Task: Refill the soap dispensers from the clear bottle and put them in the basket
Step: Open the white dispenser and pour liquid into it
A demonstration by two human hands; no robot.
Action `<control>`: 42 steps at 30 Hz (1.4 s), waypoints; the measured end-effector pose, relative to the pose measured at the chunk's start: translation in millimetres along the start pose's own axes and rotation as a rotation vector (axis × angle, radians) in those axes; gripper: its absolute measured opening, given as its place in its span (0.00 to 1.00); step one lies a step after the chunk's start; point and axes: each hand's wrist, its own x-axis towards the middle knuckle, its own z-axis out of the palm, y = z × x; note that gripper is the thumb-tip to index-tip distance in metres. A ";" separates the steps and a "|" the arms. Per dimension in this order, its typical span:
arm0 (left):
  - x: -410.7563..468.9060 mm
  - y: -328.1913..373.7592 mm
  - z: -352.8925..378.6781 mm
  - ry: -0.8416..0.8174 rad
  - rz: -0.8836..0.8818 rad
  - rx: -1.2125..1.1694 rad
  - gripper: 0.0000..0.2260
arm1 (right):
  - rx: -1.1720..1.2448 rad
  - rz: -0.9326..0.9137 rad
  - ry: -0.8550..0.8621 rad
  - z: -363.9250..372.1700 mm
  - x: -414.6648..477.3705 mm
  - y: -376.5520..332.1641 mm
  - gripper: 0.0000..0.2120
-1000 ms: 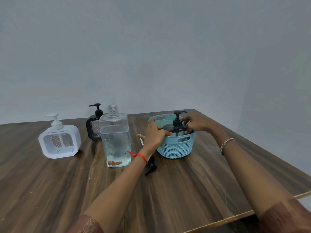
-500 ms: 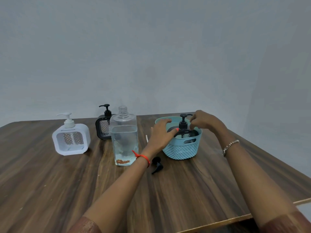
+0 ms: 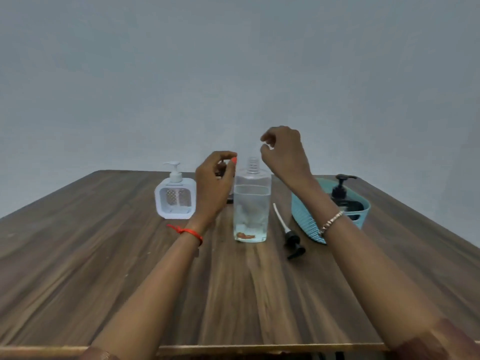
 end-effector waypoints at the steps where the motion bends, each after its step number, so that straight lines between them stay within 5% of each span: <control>1: 1.6 -7.7 -13.0 0.032 -0.015 0.026 0.07 | 0.036 -0.026 -0.033 15.2 0.6 -9.8 0.12; 6: 11.0 -49.3 -66.3 0.120 -0.233 0.185 0.15 | 0.141 -0.023 -0.240 92.9 -2.6 -44.6 0.14; 9: 15.3 -72.4 -85.2 0.029 -0.461 0.243 0.25 | 0.201 0.085 -0.367 131.6 -2.6 -49.9 0.16; 11: 19.0 -83.4 -93.4 -0.050 -0.548 0.241 0.20 | 0.285 0.200 -0.405 153.8 1.2 -49.2 0.08; 13: 23.2 -92.3 -96.9 -0.093 -0.590 0.202 0.10 | 0.311 0.283 -0.413 172.6 6.1 -46.1 0.14; 16: 28.3 -107.1 -101.9 -0.163 -0.579 0.249 0.09 | 0.331 0.288 -0.468 192.5 9.8 -42.0 0.12; 19: 30.5 -116.8 -103.7 -0.212 -0.572 0.234 0.12 | 0.388 0.276 -0.520 207.9 14.2 -37.3 0.28; 24: 32.7 -131.9 -107.9 -0.309 -0.546 0.182 0.06 | 0.424 0.268 -0.540 232.6 22.7 -40.6 0.20; 26: 31.4 -134.1 -108.6 -0.293 -0.568 0.149 0.06 | 0.395 0.283 -0.511 240.8 25.2 -41.9 0.09; 28: 30.3 -135.2 -109.6 -0.242 -0.603 0.177 0.04 | 0.387 0.308 -0.462 245.2 26.6 -40.3 0.14; 31: 30.8 -140.0 -114.0 -0.192 -0.643 0.206 0.10 | 0.410 0.286 -0.462 236.3 23.4 -41.6 0.21; 34: 34.2 -133.5 -118.4 -0.205 -0.727 0.109 0.38 | 0.416 0.225 -0.499 215.3 26.9 -43.3 0.20; 35: 34.4 -133.8 -119.0 -0.230 -0.729 0.051 0.38 | 0.435 0.203 -0.511 207.3 28.7 -44.5 0.20; 38: 31.5 -122.8 -117.7 -0.269 -0.685 -0.059 0.15 | 0.480 0.134 -0.507 185.9 31.0 -44.9 0.17; 42: 29.4 -113.2 -112.5 -0.259 -0.667 -0.146 0.14 | 0.478 0.130 -0.513 162.5 31.4 -38.7 0.20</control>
